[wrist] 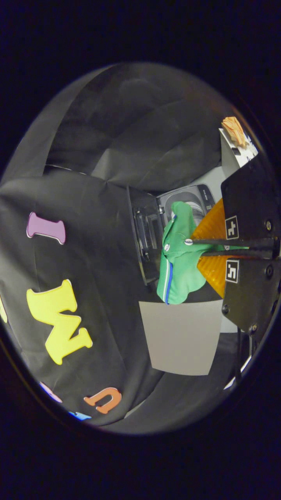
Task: Put the clothes into the washing machine and then close the washing machine lid.
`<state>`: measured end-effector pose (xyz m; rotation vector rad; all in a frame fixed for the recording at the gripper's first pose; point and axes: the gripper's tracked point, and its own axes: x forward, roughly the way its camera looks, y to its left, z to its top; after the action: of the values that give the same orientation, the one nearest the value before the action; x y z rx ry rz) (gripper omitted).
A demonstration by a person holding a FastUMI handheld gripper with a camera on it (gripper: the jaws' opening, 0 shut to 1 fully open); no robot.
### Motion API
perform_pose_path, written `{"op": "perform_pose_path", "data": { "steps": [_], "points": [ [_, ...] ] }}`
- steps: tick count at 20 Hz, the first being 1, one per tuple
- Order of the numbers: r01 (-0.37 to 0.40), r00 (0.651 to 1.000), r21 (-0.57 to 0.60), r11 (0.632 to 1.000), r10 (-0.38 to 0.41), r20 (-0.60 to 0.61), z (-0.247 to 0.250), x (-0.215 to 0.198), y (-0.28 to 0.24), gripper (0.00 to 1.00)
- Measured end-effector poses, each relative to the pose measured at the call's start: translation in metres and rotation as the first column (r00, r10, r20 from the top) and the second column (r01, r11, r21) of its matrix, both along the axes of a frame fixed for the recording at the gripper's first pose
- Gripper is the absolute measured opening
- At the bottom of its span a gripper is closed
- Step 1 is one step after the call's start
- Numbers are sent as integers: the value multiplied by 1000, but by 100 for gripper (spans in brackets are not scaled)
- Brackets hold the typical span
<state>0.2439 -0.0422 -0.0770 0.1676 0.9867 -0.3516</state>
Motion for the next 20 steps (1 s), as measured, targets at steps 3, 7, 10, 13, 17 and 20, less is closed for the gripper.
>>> {"op": "perform_pose_path", "data": {
  "steps": [3,7,10,13,17,20],
  "points": [
    [-20,1000,-9,1000,20,5,-7,8,-22,6],
    [-54,998,-6,999,54,14,-23,23,-42,6],
    [-89,996,-8,996,89,27,-43,35,-54,6],
    [-111,994,-1,994,111,18,-71,43,-63,6],
    [-123,992,29,992,123,20,-105,52,-71,6],
    [-125,992,64,990,124,29,-134,55,-72,6]
  ]
}}
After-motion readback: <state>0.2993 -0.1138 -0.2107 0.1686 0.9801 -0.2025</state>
